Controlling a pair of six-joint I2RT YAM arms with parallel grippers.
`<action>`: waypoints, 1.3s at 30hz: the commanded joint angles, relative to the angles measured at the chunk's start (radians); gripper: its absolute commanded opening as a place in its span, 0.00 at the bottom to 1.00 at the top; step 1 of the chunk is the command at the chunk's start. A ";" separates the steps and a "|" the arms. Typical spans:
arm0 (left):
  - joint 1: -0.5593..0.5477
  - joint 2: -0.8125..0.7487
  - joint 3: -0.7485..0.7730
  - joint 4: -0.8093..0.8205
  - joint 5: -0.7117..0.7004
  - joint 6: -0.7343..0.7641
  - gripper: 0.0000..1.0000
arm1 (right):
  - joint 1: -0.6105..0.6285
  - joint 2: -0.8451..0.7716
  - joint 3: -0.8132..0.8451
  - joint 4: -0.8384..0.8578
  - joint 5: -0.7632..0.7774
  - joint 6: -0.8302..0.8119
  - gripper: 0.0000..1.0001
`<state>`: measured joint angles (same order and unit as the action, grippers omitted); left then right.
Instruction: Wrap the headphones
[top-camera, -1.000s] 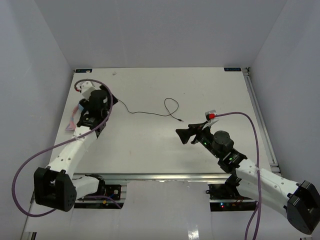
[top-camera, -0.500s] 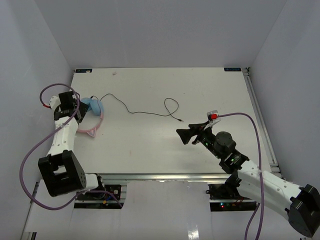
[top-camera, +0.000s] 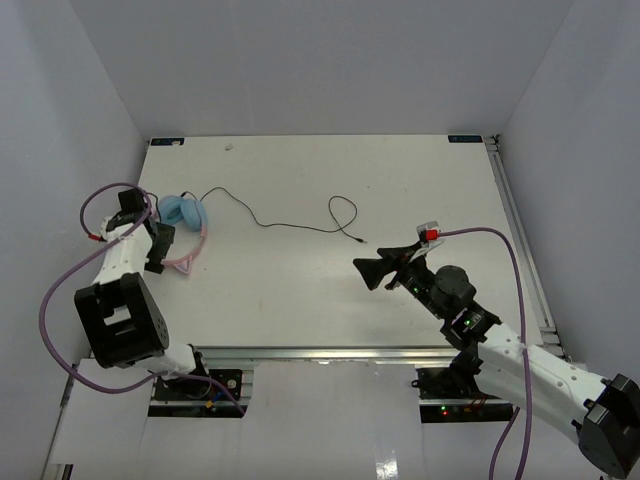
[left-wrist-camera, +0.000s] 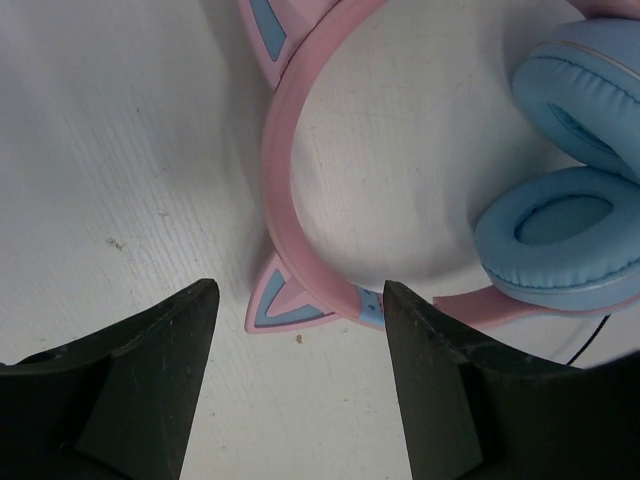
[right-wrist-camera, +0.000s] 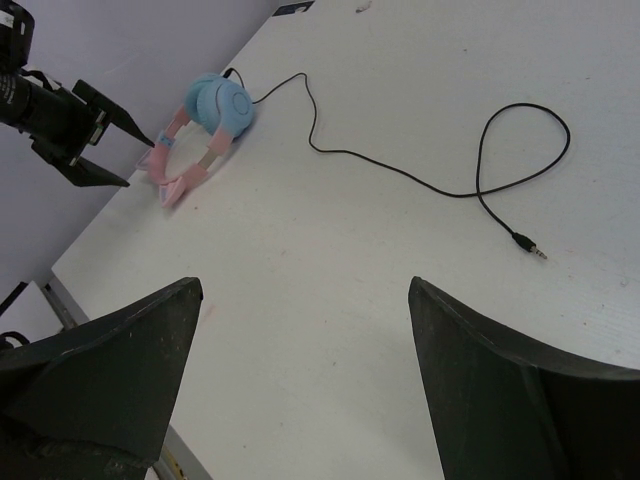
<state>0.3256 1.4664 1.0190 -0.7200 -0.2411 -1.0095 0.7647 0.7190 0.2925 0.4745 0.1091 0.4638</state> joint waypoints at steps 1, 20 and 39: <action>0.007 0.066 0.059 -0.064 -0.061 -0.063 0.77 | 0.004 -0.016 -0.013 0.041 0.058 -0.025 0.91; 0.021 0.208 0.115 -0.018 -0.192 -0.043 0.77 | 0.004 -0.008 -0.010 0.050 0.023 -0.029 0.91; 0.037 0.384 0.137 0.058 -0.104 -0.031 0.71 | 0.004 -0.071 -0.016 0.038 0.019 -0.028 0.91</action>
<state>0.3572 1.8026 1.1457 -0.7038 -0.3763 -1.0347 0.7643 0.6640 0.2802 0.4736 0.1237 0.4480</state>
